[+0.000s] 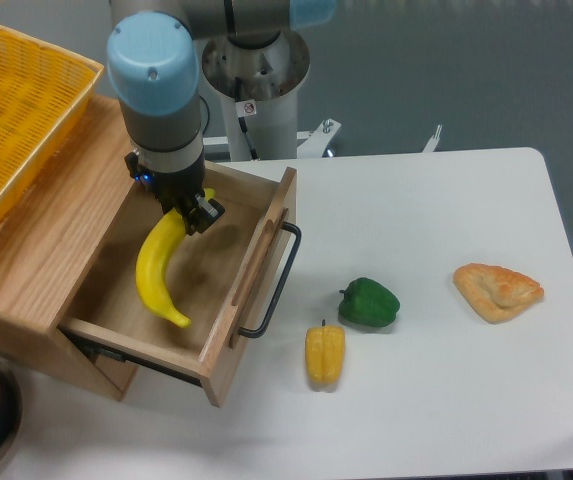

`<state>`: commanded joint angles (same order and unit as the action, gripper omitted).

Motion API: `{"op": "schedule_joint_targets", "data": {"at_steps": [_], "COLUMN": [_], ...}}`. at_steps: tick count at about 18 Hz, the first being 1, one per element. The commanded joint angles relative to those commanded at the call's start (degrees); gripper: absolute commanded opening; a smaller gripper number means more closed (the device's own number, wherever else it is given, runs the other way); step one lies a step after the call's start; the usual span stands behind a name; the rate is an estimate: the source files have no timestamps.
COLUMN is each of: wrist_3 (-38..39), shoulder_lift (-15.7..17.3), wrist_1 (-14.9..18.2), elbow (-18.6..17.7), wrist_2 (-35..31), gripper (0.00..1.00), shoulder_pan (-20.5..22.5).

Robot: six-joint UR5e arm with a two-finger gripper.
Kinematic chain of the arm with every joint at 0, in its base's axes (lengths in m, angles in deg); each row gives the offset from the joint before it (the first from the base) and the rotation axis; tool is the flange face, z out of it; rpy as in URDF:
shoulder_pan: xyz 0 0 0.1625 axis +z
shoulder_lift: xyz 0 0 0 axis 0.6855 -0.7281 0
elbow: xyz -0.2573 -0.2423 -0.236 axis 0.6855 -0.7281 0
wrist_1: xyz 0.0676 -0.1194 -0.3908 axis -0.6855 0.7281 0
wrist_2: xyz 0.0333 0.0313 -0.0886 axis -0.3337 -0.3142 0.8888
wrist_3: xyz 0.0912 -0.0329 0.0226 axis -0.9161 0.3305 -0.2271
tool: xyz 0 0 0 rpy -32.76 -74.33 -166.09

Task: Place the banana in the top drawer
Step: 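Lower the banana into the drawer and open the gripper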

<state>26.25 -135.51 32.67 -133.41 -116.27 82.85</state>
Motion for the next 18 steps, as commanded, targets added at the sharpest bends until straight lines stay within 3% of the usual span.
{"op": "schedule_joint_targets", "data": {"at_steps": [6,12,18], "wrist_3": [-0.17,-0.09,-0.35], "shoulder_lift": [-0.27,-0.27,0.17], "wrist_1": [-0.70,-2.11,-2.11], "elbow": [-0.97,-1.50,-1.32], "wrist_2": [-0.18,-0.18,0.00], "gripper": [0.43,0.61,0.67], "shoulder_pan": [-0.09,-0.09,0.09]}}
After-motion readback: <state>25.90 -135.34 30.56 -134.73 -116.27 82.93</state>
